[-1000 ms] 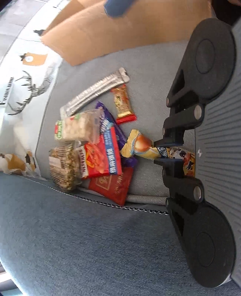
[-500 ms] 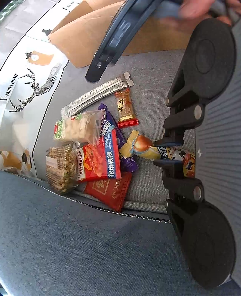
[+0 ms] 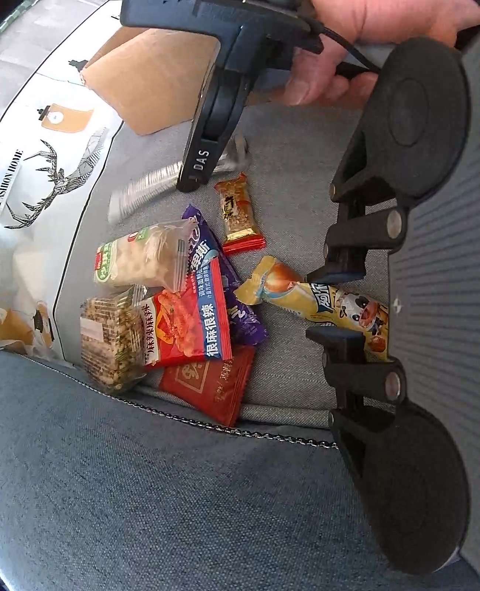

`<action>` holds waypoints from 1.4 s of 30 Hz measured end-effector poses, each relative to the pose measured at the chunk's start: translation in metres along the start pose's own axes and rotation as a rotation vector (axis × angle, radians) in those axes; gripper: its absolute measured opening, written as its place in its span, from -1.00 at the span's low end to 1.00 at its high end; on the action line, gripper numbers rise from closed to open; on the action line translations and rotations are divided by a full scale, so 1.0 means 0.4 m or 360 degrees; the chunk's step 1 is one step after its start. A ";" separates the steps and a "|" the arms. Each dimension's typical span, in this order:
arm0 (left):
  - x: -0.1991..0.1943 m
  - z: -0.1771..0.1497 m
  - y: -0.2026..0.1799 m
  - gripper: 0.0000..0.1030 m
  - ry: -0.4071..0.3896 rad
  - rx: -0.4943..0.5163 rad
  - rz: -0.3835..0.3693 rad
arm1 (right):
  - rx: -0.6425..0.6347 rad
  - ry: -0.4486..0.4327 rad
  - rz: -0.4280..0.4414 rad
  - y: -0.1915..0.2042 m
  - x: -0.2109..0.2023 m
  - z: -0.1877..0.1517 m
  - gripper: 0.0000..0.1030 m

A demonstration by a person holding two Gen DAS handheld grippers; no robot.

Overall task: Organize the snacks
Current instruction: 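Grasp the yellow cartoon bar with the left tool while the right tool grasps the silver stick pack, then lift the yellow bar with the left tool while the right tool lifts the silver stick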

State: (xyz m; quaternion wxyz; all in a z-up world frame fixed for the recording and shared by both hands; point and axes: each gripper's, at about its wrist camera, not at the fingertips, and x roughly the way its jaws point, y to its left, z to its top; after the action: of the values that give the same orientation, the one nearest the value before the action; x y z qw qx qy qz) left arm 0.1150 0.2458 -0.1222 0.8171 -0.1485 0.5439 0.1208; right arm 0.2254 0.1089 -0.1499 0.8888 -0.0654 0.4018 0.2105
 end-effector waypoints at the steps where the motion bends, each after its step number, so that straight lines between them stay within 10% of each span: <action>1: 0.000 0.000 0.001 -0.51 0.0001 0.0000 -0.0001 | -0.0004 -0.0002 0.0010 -0.003 0.000 -0.002 -0.51; 18: -0.019 -0.003 -0.007 -0.72 -0.0058 -0.0030 -0.0012 | -0.0062 -0.0125 0.0248 -0.030 -0.276 -0.069 -0.62; 24: -0.050 -0.016 -0.016 -0.73 -0.0119 -0.0067 -0.0108 | -0.0143 0.0036 0.0326 -0.016 -0.355 -0.155 -0.61; 42: -0.016 -0.042 -0.070 -0.38 0.0021 0.0140 -0.0093 | -0.0169 0.0292 0.0209 -0.009 -0.273 -0.213 -0.20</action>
State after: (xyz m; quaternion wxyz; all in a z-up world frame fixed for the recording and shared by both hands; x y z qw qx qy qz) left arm 0.1082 0.2133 -0.1194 0.8224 -0.1290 0.5494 0.0718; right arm 0.1043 0.0463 -0.1260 0.8279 -0.1049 0.4731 0.2823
